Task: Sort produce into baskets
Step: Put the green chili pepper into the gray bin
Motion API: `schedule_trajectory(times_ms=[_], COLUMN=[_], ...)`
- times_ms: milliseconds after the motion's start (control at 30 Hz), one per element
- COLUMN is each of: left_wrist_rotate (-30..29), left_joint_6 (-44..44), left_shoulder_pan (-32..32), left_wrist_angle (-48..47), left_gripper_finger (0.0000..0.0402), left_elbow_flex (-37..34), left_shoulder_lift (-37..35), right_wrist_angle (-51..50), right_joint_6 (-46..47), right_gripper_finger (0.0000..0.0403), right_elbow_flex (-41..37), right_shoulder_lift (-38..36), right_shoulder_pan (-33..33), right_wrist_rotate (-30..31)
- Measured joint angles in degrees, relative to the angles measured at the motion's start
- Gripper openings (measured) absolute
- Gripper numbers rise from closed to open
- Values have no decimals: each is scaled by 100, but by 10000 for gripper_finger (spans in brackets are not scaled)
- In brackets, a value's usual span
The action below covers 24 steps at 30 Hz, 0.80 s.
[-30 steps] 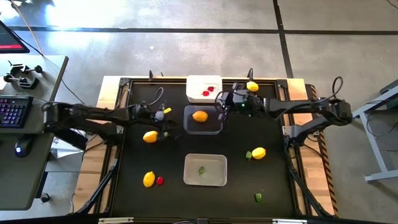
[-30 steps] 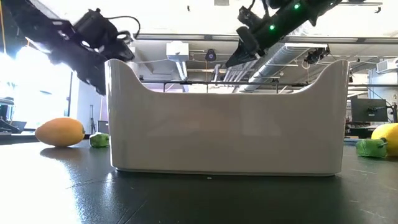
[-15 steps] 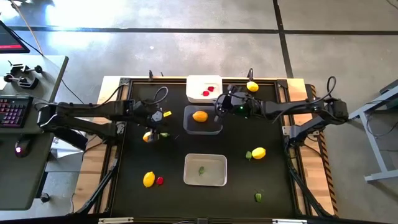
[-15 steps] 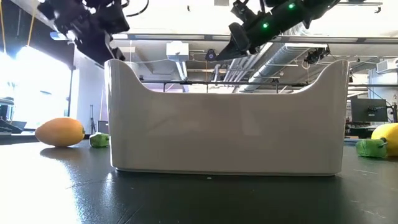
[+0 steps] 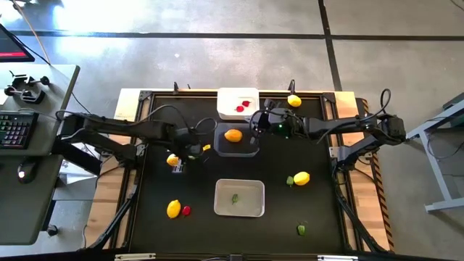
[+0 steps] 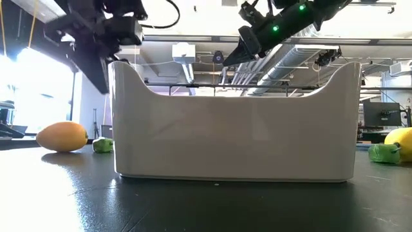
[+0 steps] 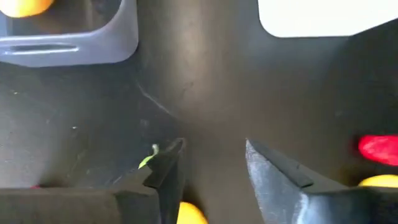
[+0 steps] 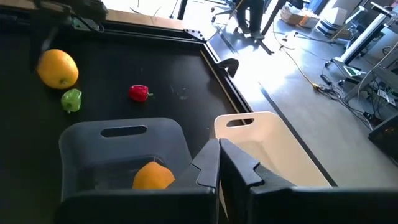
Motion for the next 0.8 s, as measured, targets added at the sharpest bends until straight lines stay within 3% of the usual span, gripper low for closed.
schedule_trajectory(times_ms=[133,333,800], left_wrist_rotate=[-519,-629,-621], left_joint_6=[377,561,958], left_shoulder_pan=[1,280,458], left_wrist_angle=[-25,-291,-238], left_gripper_finger=[191,225,227], left_elbow_flex=[3,2,2], left_shoulder_lift=[279,774,1852], right_wrist_angle=[-10,-57,-145], right_joint_6=[-8,-7,29], right_gripper_finger=[0,0,0], right_elbow_flex=[0,0,0], right_shoulder_lift=[0,0,0], right_shoulder_pan=[5,5,5], right_wrist_rotate=[-2,0,2])
